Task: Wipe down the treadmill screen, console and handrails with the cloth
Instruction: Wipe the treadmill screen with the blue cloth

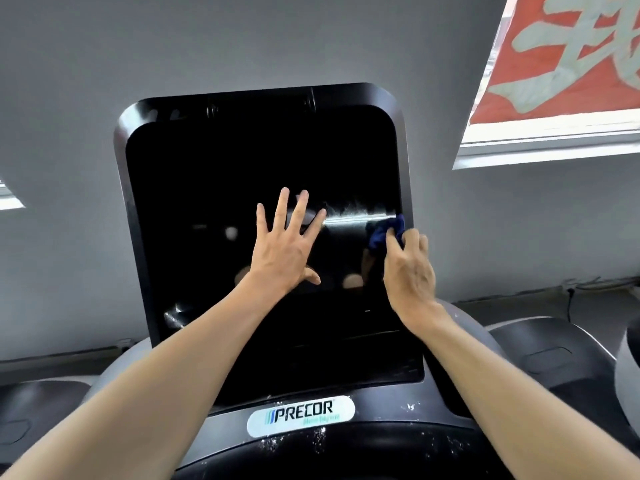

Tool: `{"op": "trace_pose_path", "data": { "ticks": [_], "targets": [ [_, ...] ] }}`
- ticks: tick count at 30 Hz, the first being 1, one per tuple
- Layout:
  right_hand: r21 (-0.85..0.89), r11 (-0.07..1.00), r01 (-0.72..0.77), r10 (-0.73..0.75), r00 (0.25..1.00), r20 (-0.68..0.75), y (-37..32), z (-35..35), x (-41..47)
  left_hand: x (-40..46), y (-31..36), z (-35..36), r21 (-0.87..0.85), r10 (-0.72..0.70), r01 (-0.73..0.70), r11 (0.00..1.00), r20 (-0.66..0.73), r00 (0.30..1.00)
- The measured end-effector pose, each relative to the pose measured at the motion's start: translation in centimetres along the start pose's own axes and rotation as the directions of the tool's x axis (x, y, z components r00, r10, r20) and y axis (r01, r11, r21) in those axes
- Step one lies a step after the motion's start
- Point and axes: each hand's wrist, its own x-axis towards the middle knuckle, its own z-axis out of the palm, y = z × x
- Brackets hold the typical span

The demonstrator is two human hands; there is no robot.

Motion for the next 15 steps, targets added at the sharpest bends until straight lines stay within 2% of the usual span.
{"op": "trace_pose_path", "data": {
  "ticks": [3, 5, 7, 11, 13, 15],
  "targets": [
    [-0.011, 0.999, 0.037, -0.036, 0.997, 0.065, 1.9, 0.3, -5.7, -2.5, 1.4, 1.3, -0.025, 0.017, -0.019, 1.0, -0.061, 0.998],
    [0.05, 0.998, 0.034, -0.037, 0.998, 0.056, 2.1, 0.3, -5.5, -4.0, 2.2, 2.3, -0.051, 0.034, -0.035, 0.998, -0.03, 0.999],
    [0.093, 0.995, -0.03, 0.027, 0.999, 0.034, 1.4, 0.5, -4.8, -4.9, 2.7, 2.9, -0.048, 0.043, -0.041, 0.998, 0.046, 0.998],
    [0.171, 0.976, -0.135, 0.131, 0.991, 0.032, 0.3, 1.5, -9.2, -5.3, 3.3, 3.2, -0.032, 0.025, -0.022, 0.999, 0.082, 0.996],
    [0.187, 0.977, -0.104, 0.095, 0.994, 0.056, -1.1, 2.3, -13.4, -5.2, 3.3, 3.3, -0.025, 0.023, -0.021, 0.999, 0.084, 0.996],
    [0.224, 0.975, -0.014, -0.001, 0.998, 0.066, -2.7, 3.2, -15.9, -5.2, 3.3, 3.4, -0.028, 0.024, -0.022, 0.999, 0.072, 0.997]
  ]
}}
